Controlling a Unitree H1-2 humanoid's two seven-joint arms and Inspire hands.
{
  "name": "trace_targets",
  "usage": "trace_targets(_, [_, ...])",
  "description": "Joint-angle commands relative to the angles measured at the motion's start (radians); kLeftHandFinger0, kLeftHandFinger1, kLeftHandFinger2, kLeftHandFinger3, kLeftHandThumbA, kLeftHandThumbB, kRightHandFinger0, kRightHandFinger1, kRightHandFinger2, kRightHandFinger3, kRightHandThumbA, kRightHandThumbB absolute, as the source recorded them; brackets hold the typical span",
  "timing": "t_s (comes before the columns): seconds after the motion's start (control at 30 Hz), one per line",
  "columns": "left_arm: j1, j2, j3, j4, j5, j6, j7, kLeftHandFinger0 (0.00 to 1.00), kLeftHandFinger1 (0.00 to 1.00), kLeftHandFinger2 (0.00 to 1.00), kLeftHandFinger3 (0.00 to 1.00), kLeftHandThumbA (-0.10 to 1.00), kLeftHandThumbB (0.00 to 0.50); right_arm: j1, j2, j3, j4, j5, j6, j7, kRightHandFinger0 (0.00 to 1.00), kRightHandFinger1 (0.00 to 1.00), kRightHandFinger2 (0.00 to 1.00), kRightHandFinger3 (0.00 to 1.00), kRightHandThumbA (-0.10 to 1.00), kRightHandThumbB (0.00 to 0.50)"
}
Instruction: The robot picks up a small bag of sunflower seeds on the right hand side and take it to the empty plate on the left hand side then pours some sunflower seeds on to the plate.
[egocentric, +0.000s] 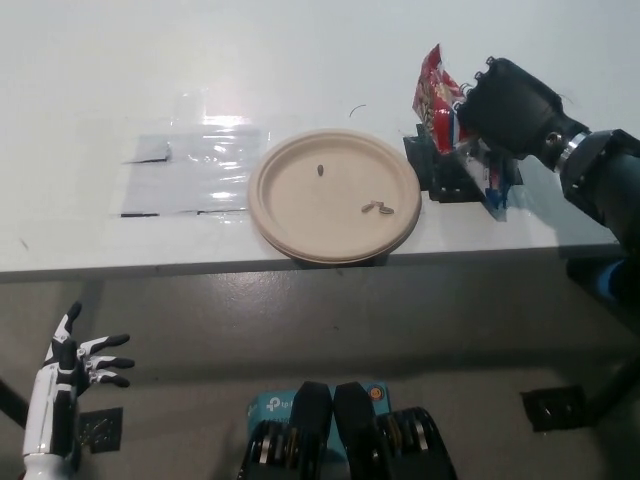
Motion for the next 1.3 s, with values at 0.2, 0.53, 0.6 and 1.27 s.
trace_targets(0.2, [0.004,0.009,0.008,-0.027,-0.003,-0.029,0.004,0.43,0.51,0.64,1.0,1.0,0.0,-0.016,0.045,-0.148,-0.001,0.153,-0.029,0.385,1.0,1.0,1.0,1.0,0.58,0.5])
trace_targets(0.53, [0.003,0.012,0.008,-0.03,-0.005,-0.03,0.001,0.44,0.51,0.63,1.0,1.0,0.0,-0.005,0.068,-0.196,-0.018,0.193,-0.055,0.534,1.0,1.0,1.0,1.0,0.66,0.5])
trace_targets(0.6, [0.003,0.012,0.008,-0.029,-0.007,-0.029,0.0,0.43,0.5,0.63,1.0,1.0,0.0,-0.003,0.064,-0.232,-0.029,0.227,-0.075,0.565,1.0,1.0,1.0,1.0,0.68,0.5])
trace_targets(1.27, [-0.021,0.016,0.011,-0.026,-0.02,-0.014,-0.005,0.46,0.52,0.66,1.0,1.0,0.0,0.001,-0.08,-0.971,-0.706,1.293,0.414,1.698,1.0,1.0,1.0,1.0,0.64,0.5])
